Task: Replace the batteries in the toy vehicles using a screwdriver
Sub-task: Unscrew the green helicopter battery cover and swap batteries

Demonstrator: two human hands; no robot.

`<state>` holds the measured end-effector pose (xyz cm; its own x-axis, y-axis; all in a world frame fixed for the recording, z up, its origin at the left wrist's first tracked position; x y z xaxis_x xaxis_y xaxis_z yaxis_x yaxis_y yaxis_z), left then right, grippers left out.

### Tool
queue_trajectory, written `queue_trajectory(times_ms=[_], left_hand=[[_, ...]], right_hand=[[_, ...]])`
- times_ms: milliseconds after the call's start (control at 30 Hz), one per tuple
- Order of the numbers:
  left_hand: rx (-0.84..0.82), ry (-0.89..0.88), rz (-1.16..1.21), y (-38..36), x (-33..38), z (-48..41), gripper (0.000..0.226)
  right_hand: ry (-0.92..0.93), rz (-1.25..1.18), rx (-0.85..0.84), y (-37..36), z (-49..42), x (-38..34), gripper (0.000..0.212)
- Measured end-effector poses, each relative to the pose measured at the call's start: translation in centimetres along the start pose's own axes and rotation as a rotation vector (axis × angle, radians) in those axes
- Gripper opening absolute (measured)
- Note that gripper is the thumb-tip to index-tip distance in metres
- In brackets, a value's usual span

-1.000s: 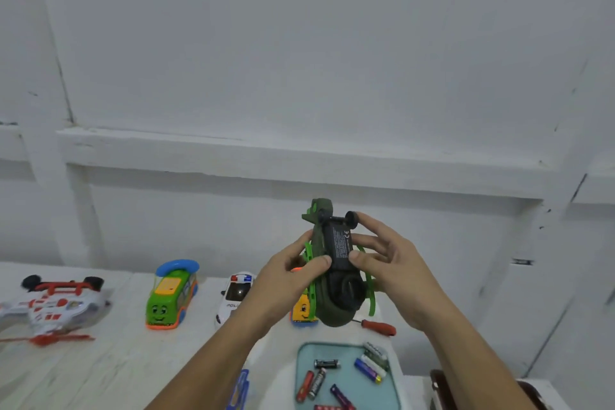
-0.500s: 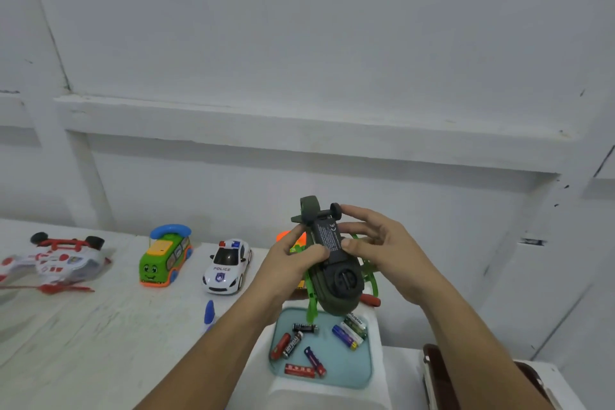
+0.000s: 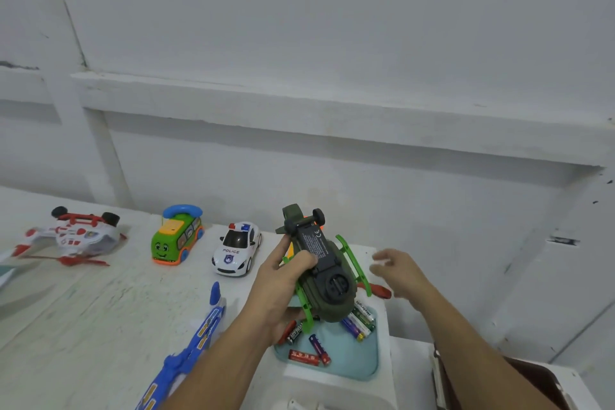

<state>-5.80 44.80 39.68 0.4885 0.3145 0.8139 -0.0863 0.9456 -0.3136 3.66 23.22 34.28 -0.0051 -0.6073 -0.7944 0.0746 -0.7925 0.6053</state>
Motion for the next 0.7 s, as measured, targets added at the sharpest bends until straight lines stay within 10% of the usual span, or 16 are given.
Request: queue_trajectory(times_ms=[433, 700], left_hand=[[-0.013, -0.003, 0.017, 0.5, -1.5, 0.8, 0.046], [-0.006, -0.038, -0.012, -0.1, -2.1, 1.9, 0.053]], right_hand=[[-0.131, -0.217, 0.079, 0.5, 1.4, 2.5, 0.023], [0.371, -0.779, 0.438, 5.8, 5.1, -6.9, 0.002]])
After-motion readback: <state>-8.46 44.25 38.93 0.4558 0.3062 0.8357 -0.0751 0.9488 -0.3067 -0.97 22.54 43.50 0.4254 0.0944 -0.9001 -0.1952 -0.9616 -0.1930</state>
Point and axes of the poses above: each hand's wrist, its own z-axis away from the middle knuckle, its own y-axis out of the back of the hand, x = y × z, the point moved 2 cm from there along -z, towards the middle knuckle, and after that the axes turned 14 degrees about y, right-handed, at the moved point
